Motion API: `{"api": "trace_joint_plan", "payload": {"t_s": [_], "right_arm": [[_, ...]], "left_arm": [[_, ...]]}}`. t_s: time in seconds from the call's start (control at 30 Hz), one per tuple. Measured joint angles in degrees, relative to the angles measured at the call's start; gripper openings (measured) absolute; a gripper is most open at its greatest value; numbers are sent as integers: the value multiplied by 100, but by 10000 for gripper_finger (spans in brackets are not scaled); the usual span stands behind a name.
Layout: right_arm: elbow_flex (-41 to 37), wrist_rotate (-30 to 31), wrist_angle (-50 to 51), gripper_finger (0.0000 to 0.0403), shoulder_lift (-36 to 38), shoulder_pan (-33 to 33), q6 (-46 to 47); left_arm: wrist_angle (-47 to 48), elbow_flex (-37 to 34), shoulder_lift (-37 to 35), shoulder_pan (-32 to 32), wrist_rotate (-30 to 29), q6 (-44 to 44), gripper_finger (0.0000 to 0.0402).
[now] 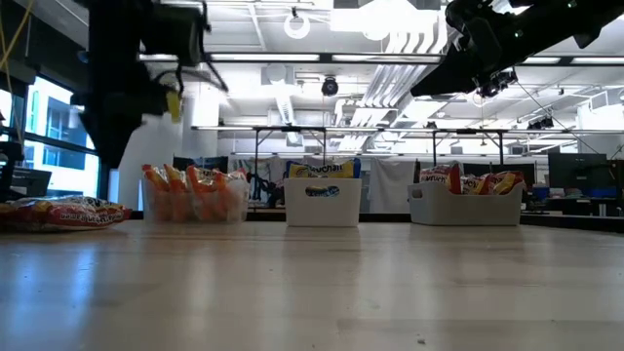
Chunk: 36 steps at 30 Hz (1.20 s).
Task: Sort Maruchan noodles
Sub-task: Put the red noodle pack into the gray bin
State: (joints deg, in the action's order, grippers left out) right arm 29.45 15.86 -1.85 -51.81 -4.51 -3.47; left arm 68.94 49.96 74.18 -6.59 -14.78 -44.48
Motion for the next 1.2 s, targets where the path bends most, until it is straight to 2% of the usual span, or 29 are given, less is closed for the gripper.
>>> {"api": "trace_joint_plan", "payload": {"t_s": [0.1,0.23,0.43,0.6,0.77,0.83,0.9,1.07,1.2], "right_arm": [[1,0,0,0,0,0,0],[0,0,-2,0,0,0,0],[1,0,-3,0,0,0,2],[0,0,-4,0,0,0,2],[0,0,-4,0,0,0,2],[0,0,-6,0,0,0,2],[0,0,-7,0,0,0,2],[0,42,13,0,0,0,182],[1,6,7,4,-65,0,990]], "left_arm": [[5,-245,316,-224,89,-180,135],[-66,-437,839,-528,-9,239,179],[-364,-595,1518,-891,247,1165,198],[-342,-588,1738,-972,299,1638,159],[-255,-575,1492,-992,393,1815,71],[-327,-573,1249,-990,585,1818,32],[-541,-575,950,-990,873,1798,9],[-1771,-830,-12,-962,1540,1377,4],[-3697,-1426,-573,-897,1614,725,1]]}}
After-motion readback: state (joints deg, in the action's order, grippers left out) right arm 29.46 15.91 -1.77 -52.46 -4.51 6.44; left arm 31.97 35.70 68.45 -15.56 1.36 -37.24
